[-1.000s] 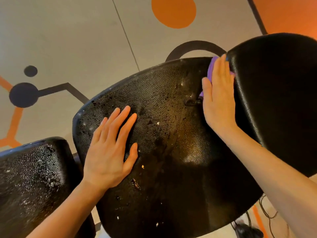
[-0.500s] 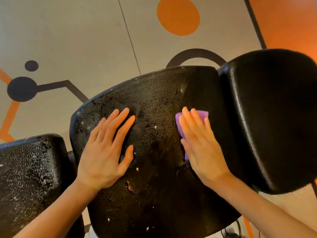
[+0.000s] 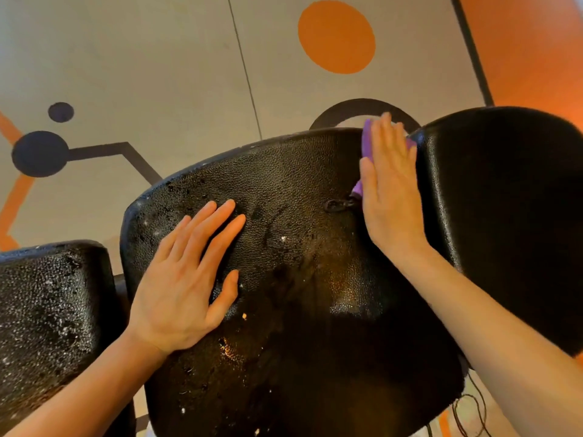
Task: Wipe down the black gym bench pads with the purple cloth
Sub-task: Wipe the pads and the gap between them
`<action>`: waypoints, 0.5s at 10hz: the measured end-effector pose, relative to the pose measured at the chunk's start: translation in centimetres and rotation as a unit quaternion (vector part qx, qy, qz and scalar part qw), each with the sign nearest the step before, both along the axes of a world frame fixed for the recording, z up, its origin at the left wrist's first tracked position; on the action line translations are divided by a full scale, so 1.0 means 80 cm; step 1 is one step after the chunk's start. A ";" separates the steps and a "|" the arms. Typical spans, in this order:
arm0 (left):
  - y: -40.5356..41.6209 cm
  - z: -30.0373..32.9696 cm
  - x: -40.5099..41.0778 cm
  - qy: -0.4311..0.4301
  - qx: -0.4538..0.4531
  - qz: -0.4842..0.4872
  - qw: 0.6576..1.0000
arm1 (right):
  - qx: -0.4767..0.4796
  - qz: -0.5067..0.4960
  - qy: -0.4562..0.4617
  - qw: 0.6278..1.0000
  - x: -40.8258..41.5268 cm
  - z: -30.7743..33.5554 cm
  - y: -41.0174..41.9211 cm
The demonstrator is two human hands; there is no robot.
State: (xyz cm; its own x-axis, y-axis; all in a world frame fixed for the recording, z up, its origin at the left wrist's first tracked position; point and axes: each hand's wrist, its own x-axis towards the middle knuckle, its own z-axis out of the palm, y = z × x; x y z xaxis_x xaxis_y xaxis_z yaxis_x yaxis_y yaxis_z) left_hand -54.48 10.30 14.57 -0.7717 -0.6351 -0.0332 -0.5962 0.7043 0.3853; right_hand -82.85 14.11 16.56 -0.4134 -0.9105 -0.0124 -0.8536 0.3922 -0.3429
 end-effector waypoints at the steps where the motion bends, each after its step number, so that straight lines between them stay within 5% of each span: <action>1: -0.001 -0.001 -0.001 -0.002 0.001 -0.001 1.000 | -0.008 -0.060 0.042 0.997 0.043 0.000 -0.019; 2: -0.001 0.000 -0.001 -0.016 0.000 -0.002 1.000 | -0.026 0.162 0.094 0.982 0.101 -0.003 -0.047; 3: -0.001 0.001 -0.001 -0.019 0.000 -0.001 1.000 | -0.018 0.230 0.098 0.968 0.064 -0.003 -0.037; 5: -0.001 0.002 -0.001 -0.012 -0.003 0.000 1.000 | -0.016 0.010 0.012 1.000 0.027 0.001 -0.025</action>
